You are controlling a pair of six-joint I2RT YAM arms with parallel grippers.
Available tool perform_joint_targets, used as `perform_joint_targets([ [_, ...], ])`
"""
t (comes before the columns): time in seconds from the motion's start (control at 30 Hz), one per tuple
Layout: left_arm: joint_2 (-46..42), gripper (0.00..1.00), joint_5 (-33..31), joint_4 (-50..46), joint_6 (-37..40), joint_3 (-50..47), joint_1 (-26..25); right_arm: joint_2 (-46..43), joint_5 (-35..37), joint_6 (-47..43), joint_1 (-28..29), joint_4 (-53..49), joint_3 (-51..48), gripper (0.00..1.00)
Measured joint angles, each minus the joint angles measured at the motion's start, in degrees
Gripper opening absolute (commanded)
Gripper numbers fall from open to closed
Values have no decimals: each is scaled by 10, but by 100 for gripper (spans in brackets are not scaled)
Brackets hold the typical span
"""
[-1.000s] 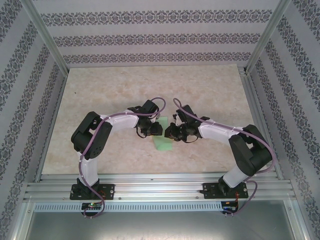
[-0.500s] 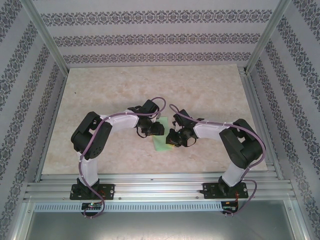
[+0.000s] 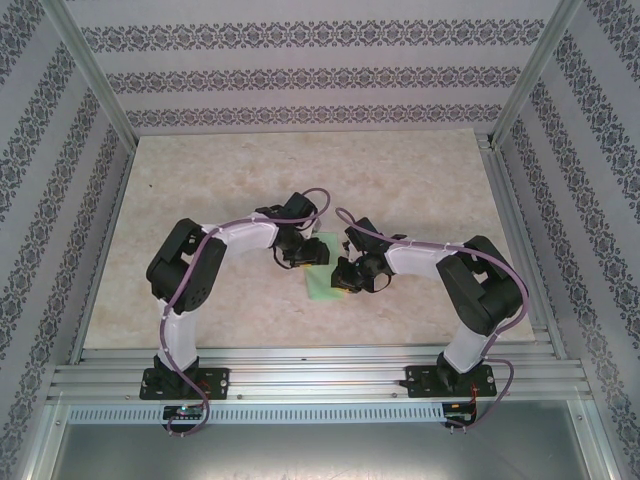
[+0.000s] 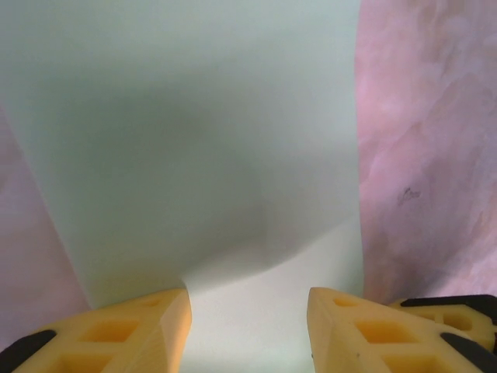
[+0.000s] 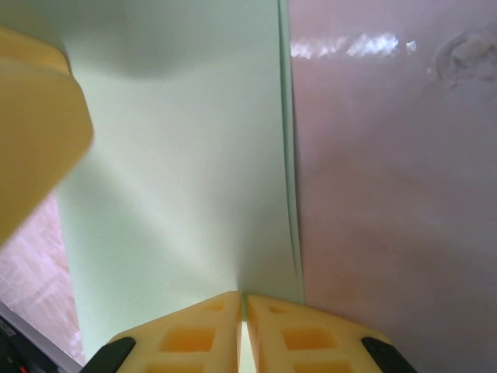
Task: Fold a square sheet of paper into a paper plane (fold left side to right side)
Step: Hold the square sheet of paper at the center of the table, then first fold the square sheet of paper in half at the center of the table.
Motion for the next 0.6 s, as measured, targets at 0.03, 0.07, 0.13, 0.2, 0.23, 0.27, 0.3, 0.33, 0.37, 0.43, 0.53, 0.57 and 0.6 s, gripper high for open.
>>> perform_joint_targets([
  [0.03, 0, 47, 2, 0, 0, 1, 5, 0, 0, -1, 0, 0, 0, 14],
  [0.07, 0, 47, 3, 1, 0, 1, 11, 0, 0, -2, 0, 0, 0, 14],
  [0.13, 0, 47, 4, 4, 2, 1, 23, 0, 0, -2, 0, 0, 0, 14],
  [0.2, 2, 47, 7, 8, 3, 1, 34, 0, 0, -2, 0, 0, 0, 14],
  [0.23, 3, 47, 11, 10, 4, 1, 39, 0, 0, -2, 0, 0, 0, 14],
  [0.27, 4, 47, 14, 11, 4, 1, 43, 0, 0, -2, 0, 0, 0, 14],
  [0.3, 4, 47, 19, 13, 4, 1, 45, 0, 0, -2, 0, 0, 0, 14],
  [0.33, 5, 47, 22, 14, 4, 1, 48, 0, 0, -2, 0, 0, 0, 14],
  [0.37, 5, 47, 24, 15, 4, 1, 50, 0, 1, -2, 0, 0, 1, 14],
  [0.43, 5, 47, 23, 19, 6, 1, 56, 0, 2, -2, 0, 0, 1, 14],
  [0.53, 1, 47, 12, 28, 14, -1, 75, 0, 2, -2, 0, 0, 1, 14],
  [0.57, -5, 47, 4, 31, 17, -4, 83, 0, 2, -2, 0, 0, 1, 14],
  [0.6, -12, 47, 1, 33, 20, -8, 89, 0, 2, -2, 0, 0, 1, 14],
])
